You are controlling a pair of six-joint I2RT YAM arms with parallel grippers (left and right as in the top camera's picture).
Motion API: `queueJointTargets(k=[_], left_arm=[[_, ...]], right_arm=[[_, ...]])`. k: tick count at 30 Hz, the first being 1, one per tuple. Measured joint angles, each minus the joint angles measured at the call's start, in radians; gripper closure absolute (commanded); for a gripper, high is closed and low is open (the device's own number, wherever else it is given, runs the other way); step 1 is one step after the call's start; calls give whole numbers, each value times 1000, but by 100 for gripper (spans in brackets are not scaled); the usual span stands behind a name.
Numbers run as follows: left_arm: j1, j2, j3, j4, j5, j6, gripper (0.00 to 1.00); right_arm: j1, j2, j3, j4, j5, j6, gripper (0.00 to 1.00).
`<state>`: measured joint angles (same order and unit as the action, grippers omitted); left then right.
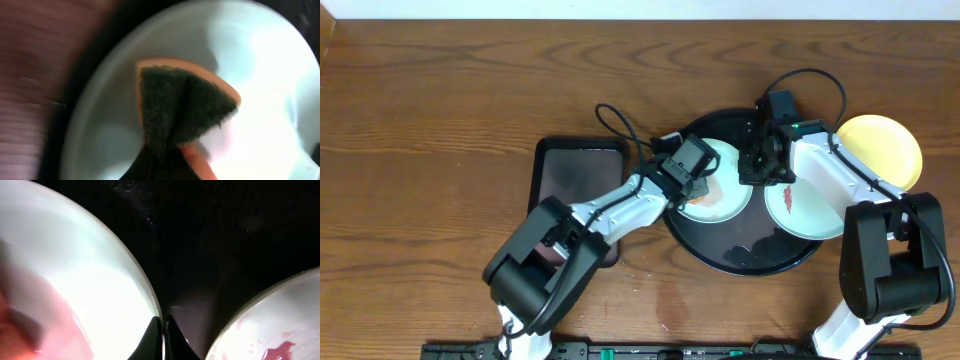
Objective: Clean dirty plates on tray and stack at the side
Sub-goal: 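Scrub the green plate again with the sponge in the left gripper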
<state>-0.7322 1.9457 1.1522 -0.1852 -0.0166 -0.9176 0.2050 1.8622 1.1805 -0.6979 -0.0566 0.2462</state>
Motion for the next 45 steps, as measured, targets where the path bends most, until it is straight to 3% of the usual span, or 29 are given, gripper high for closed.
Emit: queueJointTargets(k=[7, 13, 22, 30, 38, 45], left_arm=[[25, -108, -17, -35, -105, 32, 92], [25, -161, -17, 39, -116, 27, 92], [-29, -88, -17, 167, -84, -29, 92], [-97, 45, -17, 192, -69, -77, 92], [-71, 42, -9, 137, -59, -70, 92], [-3, 3, -3, -21, -104, -39, 93]], right_arm=[[0, 0, 0, 0, 0, 0, 99], [0, 0, 0, 0, 0, 0, 99], [0, 0, 0, 2, 0, 0, 99], [0, 0, 0, 3, 0, 0, 99], [0, 0, 0, 3, 0, 0, 99], [0, 0, 0, 3, 0, 0, 99]])
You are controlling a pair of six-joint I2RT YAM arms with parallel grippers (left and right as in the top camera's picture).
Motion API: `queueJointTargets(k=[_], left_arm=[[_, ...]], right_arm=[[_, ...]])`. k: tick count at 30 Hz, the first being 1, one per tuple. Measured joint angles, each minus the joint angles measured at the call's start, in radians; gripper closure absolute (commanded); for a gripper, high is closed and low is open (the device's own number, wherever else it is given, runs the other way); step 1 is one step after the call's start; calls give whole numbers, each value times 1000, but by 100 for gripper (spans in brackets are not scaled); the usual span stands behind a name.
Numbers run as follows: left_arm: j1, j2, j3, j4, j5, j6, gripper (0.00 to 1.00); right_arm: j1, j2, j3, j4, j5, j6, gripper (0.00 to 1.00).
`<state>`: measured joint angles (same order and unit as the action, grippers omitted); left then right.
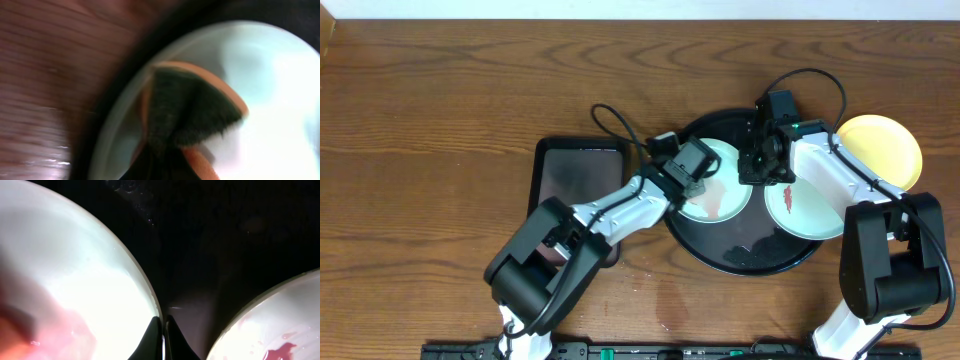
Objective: Clean dirty plates on tray and stack at the side
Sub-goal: 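Scrub the green plate again with the sponge in the left gripper, then return the sponge over the small tray with the left gripper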
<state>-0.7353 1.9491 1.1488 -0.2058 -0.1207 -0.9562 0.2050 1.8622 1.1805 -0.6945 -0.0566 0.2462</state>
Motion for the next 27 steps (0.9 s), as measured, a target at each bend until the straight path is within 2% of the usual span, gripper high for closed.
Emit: queueJointTargets(k=[9, 16, 22, 27], left_arm=[[23, -63, -9, -39, -70, 65, 93], [51, -293, -11, -82, -126, 161, 92], [81, -513, -11, -346, -241, 220, 93], [192, -540, -14, -581, -325, 237, 93]], right_arm=[[0, 0, 0, 0, 0, 0, 99], [0, 0, 0, 0, 0, -1, 99], [-1, 0, 0, 4, -21, -7, 99], [-11, 0, 4, 3, -60, -32, 99]])
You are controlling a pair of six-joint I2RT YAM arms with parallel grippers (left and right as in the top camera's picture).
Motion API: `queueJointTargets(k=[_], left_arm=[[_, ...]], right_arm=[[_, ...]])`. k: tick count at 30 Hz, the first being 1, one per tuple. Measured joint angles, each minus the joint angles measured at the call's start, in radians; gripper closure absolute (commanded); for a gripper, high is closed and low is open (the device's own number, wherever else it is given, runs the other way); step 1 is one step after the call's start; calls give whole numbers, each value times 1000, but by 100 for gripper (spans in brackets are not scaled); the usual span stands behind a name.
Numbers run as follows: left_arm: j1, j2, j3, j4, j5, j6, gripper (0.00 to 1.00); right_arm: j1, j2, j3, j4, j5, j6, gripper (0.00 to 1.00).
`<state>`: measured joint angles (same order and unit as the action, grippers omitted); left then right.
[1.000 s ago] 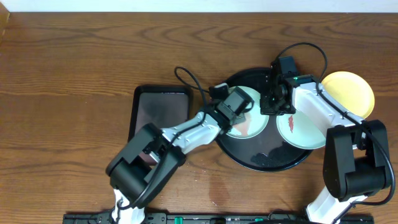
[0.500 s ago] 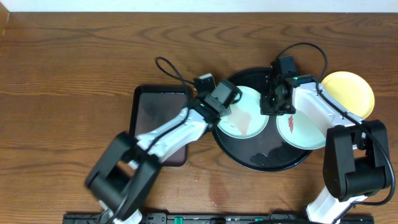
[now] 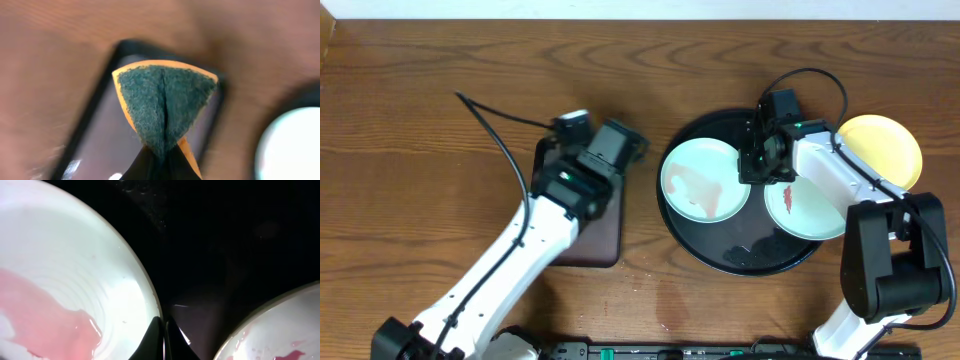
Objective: Clean dirty plates on tray and stack at the side
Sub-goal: 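Return the sponge over the small tray with the left gripper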
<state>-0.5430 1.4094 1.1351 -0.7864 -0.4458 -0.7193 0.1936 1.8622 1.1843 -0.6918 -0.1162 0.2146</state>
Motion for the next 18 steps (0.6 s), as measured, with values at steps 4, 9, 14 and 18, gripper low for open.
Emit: queueJointTargets(k=[4, 9, 14, 18], left_arm=[[93, 21, -16, -80, 22, 8, 92], [180, 52, -37, -108, 105, 10, 92], [195, 55, -38, -107, 149, 10, 92], [195, 55, -38, -107, 161, 10, 92]], right_arm=[[-5, -11, 27, -40, -17, -25, 99], [-4, -114, 64, -43, -15, -56, 99], [-4, -261, 81, -44, 68, -74, 99], [1, -354, 88, -44, 138, -116, 99]])
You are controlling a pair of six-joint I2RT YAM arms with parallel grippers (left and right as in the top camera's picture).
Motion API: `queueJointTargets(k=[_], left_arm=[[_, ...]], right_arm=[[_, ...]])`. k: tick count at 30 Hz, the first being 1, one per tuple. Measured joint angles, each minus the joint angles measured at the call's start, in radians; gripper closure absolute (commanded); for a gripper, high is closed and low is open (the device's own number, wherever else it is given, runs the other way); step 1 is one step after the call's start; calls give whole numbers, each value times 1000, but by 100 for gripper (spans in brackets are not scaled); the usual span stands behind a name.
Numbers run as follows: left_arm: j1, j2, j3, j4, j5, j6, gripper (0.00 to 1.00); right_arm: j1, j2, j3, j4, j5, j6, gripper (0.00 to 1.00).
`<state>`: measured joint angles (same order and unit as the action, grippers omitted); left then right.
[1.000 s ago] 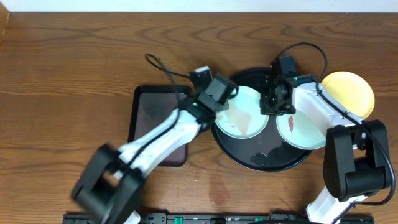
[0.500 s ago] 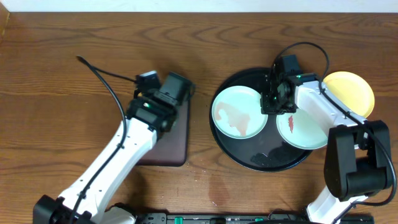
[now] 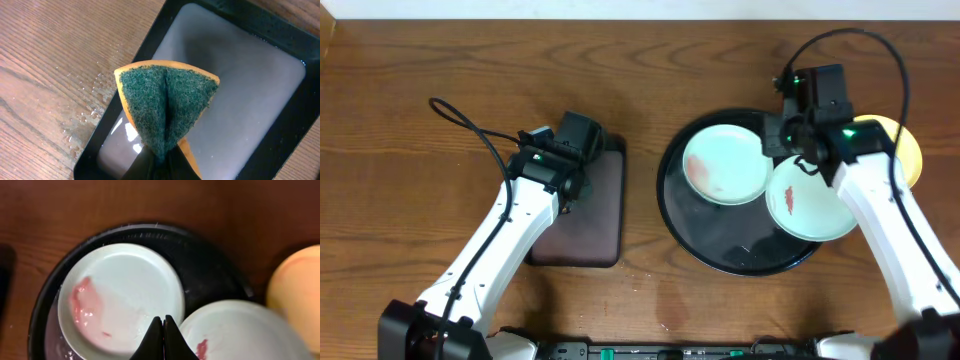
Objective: Clean dirty plates on tray and stack at the side
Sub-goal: 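Return the sponge over the small tray with the left gripper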
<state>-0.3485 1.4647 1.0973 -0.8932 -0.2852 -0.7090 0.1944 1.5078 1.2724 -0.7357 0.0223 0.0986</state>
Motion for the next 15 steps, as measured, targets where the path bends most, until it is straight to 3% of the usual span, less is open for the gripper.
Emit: queueJointTargets(k=[3, 4, 7, 11, 15], left_arm=[[0, 0, 0, 0, 3, 0, 92], [0, 0, 0, 0, 3, 0, 92], [0, 0, 0, 0, 3, 0, 92], [0, 0, 0, 0, 5, 0, 92], [0, 0, 0, 0, 11, 0, 92]], right_arm=[[14, -32, 3, 0, 27, -26, 99], [19, -34, 4, 0, 31, -32, 95], [19, -30, 4, 0, 37, -44, 75], [19, 4, 4, 5, 45, -50, 41], [18, 111, 4, 43, 47, -49, 41]])
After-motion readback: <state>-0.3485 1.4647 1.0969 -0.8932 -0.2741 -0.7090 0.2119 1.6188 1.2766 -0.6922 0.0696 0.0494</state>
